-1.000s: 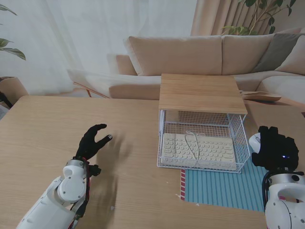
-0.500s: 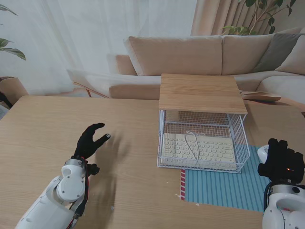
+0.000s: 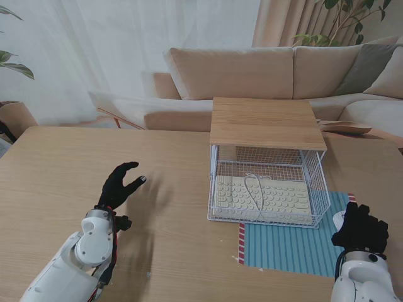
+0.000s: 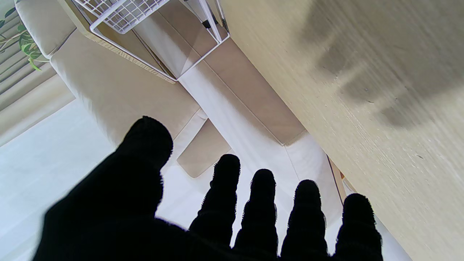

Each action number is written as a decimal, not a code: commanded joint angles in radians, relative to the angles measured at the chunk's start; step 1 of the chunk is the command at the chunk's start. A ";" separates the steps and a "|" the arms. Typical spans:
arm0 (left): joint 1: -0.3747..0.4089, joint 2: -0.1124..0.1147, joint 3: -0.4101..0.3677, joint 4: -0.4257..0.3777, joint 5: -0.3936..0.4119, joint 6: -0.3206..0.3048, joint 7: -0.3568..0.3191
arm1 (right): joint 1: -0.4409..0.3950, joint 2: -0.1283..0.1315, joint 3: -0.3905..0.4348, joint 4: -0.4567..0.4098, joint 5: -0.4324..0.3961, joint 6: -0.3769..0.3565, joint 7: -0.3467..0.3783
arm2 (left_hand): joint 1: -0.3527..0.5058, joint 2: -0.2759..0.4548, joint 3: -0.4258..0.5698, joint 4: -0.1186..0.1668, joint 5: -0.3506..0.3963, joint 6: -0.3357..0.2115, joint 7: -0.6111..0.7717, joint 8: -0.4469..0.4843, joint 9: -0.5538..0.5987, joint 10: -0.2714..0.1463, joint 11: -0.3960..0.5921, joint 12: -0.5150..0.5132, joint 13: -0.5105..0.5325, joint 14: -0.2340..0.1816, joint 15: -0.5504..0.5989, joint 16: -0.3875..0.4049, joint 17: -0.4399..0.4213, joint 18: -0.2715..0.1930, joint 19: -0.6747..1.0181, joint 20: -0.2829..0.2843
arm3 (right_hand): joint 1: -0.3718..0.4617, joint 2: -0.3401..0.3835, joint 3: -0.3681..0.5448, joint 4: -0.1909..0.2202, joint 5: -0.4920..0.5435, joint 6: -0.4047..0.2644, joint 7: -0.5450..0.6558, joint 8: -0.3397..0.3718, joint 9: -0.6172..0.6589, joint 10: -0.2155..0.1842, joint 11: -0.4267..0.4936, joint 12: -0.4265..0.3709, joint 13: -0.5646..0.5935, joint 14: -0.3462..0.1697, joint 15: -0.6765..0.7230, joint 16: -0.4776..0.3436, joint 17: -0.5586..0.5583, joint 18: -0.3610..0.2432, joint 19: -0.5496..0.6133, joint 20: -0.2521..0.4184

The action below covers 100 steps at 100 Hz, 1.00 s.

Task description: Unroll the mouse pad and set up the keyboard and mouse from the tabletop organizer

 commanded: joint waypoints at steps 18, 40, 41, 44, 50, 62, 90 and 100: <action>0.000 -0.003 0.001 -0.001 0.001 -0.003 -0.011 | 0.016 -0.002 -0.038 0.050 0.021 0.032 0.040 | -0.008 -0.015 0.019 0.031 -0.010 0.001 -0.016 -0.011 -0.021 0.010 -0.002 -0.005 -0.032 -0.009 -0.004 0.011 0.003 0.008 -0.036 0.030 | 0.237 0.095 0.195 0.064 -0.003 -0.011 0.011 0.009 -0.001 -0.017 0.054 0.015 0.113 -0.057 0.244 0.045 -0.016 -0.054 0.036 0.028; 0.000 -0.002 0.002 -0.001 0.003 -0.004 -0.012 | 0.059 0.009 -0.072 0.097 0.026 0.019 0.088 | -0.008 -0.014 0.018 0.031 -0.008 0.002 -0.016 -0.011 -0.022 0.009 -0.002 -0.005 -0.031 -0.009 -0.004 0.011 0.003 0.009 -0.036 0.031 | 0.209 0.113 0.184 0.071 -0.020 -0.017 0.009 0.011 -0.020 -0.028 0.054 0.016 0.094 -0.067 0.232 0.044 -0.036 -0.061 0.021 0.023; 0.000 -0.002 0.002 -0.001 0.003 -0.004 -0.012 | 0.061 0.010 -0.073 0.099 0.027 0.019 0.090 | -0.008 -0.014 0.018 0.031 -0.008 0.002 -0.016 -0.011 -0.022 0.009 -0.002 -0.005 -0.031 -0.009 -0.004 0.011 0.003 0.009 -0.036 0.031 | 0.207 0.114 0.183 0.072 -0.022 -0.018 0.009 0.011 -0.022 -0.030 0.053 0.017 0.091 -0.068 0.231 0.043 -0.039 -0.061 0.018 0.021; 0.001 -0.002 0.002 -0.001 0.003 -0.004 -0.012 | 0.068 0.011 -0.077 0.104 0.028 0.018 0.095 | -0.007 -0.014 0.018 0.031 -0.009 0.001 -0.017 -0.012 -0.022 0.009 -0.002 -0.005 -0.032 -0.009 -0.005 0.011 0.003 0.009 -0.036 0.031 | 0.201 0.119 0.180 0.073 -0.027 -0.019 0.008 0.011 -0.029 -0.033 0.053 0.018 0.083 -0.070 0.227 0.042 -0.046 -0.063 0.012 0.019; 0.001 -0.002 0.002 -0.001 0.003 -0.003 -0.012 | 0.078 0.014 -0.084 0.113 0.027 0.019 0.110 | -0.007 -0.014 0.018 0.031 -0.008 0.002 -0.017 -0.012 -0.022 0.009 -0.002 -0.005 -0.031 -0.009 -0.004 0.011 0.003 0.009 -0.036 0.031 | 0.190 0.127 0.175 0.077 -0.035 -0.020 0.005 0.010 -0.040 -0.037 0.052 0.020 0.072 -0.073 0.218 0.040 -0.057 -0.065 0.002 0.014; 0.003 -0.003 0.002 -0.004 0.001 0.001 -0.012 | 0.098 0.017 -0.097 0.135 0.032 0.022 0.120 | -0.007 -0.014 0.017 0.031 -0.008 0.002 -0.017 -0.012 -0.022 0.010 -0.003 -0.006 -0.032 -0.009 -0.005 0.011 0.002 0.008 -0.037 0.031 | 0.181 0.139 0.167 0.086 -0.039 -0.022 0.001 0.008 -0.047 -0.039 0.050 0.023 0.065 -0.073 0.204 0.036 -0.064 -0.067 -0.006 0.009; 0.004 -0.003 0.000 -0.006 0.003 0.003 -0.010 | 0.132 0.023 -0.120 0.176 0.029 0.039 0.148 | -0.008 -0.012 0.017 0.031 -0.007 0.002 -0.017 -0.012 -0.021 0.010 -0.002 -0.005 -0.032 -0.007 -0.004 0.011 0.003 0.009 -0.036 0.031 | 0.149 0.180 0.147 0.103 -0.067 -0.027 -0.010 0.003 -0.079 -0.047 0.037 0.026 0.027 -0.075 0.175 0.030 -0.101 -0.072 -0.022 0.003; 0.005 -0.003 0.000 -0.008 0.001 0.005 -0.009 | 0.141 0.026 -0.123 0.184 0.032 0.039 0.162 | -0.008 -0.010 0.015 0.031 -0.006 0.003 -0.017 -0.012 -0.022 0.009 -0.002 -0.005 -0.031 -0.008 -0.005 0.011 0.002 0.008 -0.037 0.031 | 0.107 0.241 0.105 0.150 -0.095 -0.038 -0.024 -0.007 -0.114 -0.059 0.019 0.016 -0.013 -0.087 0.129 0.033 -0.138 -0.077 -0.054 -0.015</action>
